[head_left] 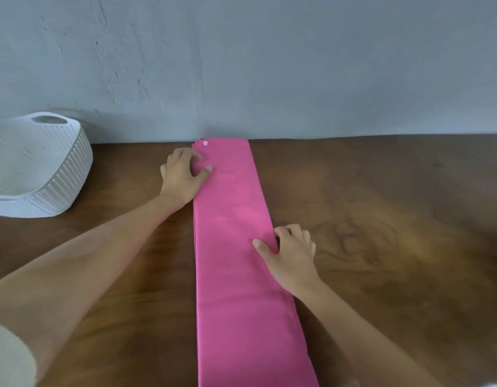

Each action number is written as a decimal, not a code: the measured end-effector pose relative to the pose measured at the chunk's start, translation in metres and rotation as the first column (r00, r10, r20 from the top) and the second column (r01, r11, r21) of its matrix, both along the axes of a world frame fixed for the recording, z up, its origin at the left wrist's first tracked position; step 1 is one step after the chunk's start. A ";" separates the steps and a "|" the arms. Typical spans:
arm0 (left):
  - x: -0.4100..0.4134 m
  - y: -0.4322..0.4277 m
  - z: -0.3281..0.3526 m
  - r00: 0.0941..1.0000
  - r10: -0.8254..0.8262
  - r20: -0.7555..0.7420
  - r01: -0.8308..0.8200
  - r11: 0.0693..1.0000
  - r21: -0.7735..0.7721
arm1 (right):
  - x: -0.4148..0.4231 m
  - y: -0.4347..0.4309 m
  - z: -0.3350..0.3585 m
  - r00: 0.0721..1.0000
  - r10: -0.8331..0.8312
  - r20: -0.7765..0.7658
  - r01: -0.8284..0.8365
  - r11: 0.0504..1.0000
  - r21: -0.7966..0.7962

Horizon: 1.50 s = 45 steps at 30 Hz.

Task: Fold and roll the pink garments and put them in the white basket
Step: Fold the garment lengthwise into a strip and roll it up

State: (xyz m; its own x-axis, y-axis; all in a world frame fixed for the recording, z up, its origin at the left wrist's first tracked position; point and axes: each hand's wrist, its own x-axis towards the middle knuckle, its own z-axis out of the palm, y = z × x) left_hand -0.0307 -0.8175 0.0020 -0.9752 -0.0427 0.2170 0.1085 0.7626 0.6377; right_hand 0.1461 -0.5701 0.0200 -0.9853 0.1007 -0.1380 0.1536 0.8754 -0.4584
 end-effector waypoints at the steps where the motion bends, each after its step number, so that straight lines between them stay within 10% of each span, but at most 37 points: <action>1: 0.014 0.005 0.002 0.998 -0.069 -0.013 0.069 0.998 0.001 | 0.012 0.003 0.002 1.000 0.010 0.011 -0.010 1.000 -0.005; 7: 0.084 0.043 0.012 0.777 -0.624 0.086 0.600 0.693 -0.400 | 0.076 0.017 0.006 0.998 0.015 0.057 -0.013 0.999 -0.031; 14: 0.097 0.060 0.014 0.672 -0.670 0.315 0.679 0.387 -0.624 | 0.150 0.026 0.006 0.999 -0.002 0.043 0.002 1.000 -0.005; 25: 0.089 0.067 0.002 0.757 -0.582 0.298 0.631 0.531 -0.566 | 0.192 0.050 0.019 0.994 0.015 0.104 -0.008 0.997 -0.071; 31: 0.082 0.078 -0.005 0.847 -0.464 0.259 0.525 0.651 -0.548 | 0.177 0.079 0.020 0.964 -0.259 0.057 0.265 0.944 -0.195; 45: 0.073 0.101 -0.005 0.920 -0.322 0.224 0.392 0.746 -0.538 | 0.186 0.116 0.020 0.846 -0.520 0.114 0.482 0.840 0.249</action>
